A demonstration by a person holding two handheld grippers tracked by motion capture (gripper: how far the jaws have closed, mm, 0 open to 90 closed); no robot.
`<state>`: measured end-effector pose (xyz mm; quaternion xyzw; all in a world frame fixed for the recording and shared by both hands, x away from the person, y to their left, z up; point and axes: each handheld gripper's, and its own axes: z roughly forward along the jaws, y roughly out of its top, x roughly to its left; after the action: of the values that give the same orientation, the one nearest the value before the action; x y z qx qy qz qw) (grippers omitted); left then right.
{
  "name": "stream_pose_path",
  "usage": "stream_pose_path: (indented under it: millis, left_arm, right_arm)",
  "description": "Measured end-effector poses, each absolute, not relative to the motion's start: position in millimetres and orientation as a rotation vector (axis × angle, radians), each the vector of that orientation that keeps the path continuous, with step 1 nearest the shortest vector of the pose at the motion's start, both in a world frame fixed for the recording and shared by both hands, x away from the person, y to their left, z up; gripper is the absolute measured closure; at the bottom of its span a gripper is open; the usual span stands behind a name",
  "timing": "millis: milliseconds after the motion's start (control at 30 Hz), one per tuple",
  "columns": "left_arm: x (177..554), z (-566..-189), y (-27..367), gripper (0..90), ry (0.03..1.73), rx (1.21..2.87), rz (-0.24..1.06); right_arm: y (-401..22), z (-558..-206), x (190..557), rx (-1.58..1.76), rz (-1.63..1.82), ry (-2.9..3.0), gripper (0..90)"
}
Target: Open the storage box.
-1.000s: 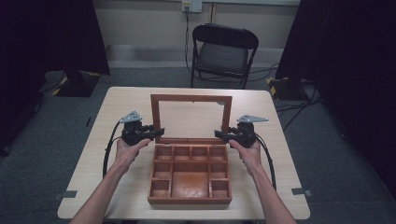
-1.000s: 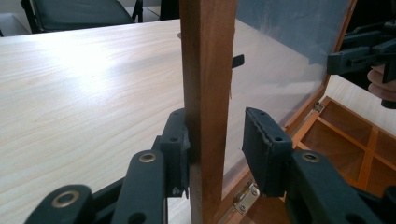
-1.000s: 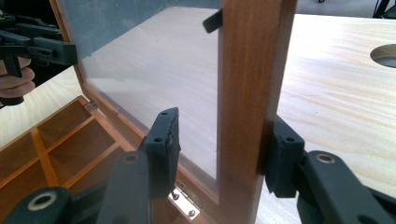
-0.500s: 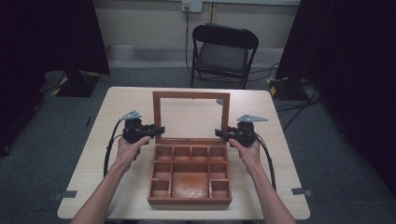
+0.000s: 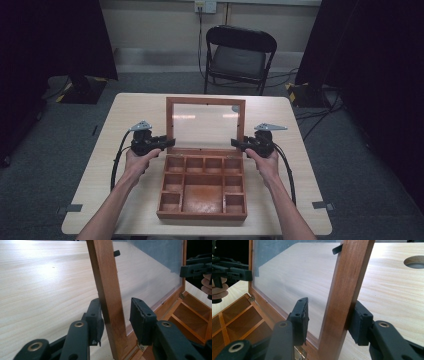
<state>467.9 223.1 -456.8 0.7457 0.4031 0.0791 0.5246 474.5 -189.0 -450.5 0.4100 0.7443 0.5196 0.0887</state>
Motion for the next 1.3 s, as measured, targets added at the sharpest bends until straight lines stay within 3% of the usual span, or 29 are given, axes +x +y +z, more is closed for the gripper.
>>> stream_pose_path:
  millis: [700, 1033, 1300]
  left_arm:
    - [475.0, -466.2, 223.3, 59.2, 1.016, 1.772, 0.157]
    - [479.0, -473.6, 222.0, 51.9, 1.034, 1.793, 0.118]
    - [482.9, -482.5, 221.5, 41.0, 1.046, 1.805, 0.061]
  right_arm:
    - [-188.5, -459.8, 482.0, 1.283, 1.524, 2.211, 49.0]
    - [-186.3, -467.5, 486.6, 1.332, 1.501, 2.229, 42.1]
    - [-187.1, -472.8, 488.7, 1.365, 1.455, 2.259, 31.1]
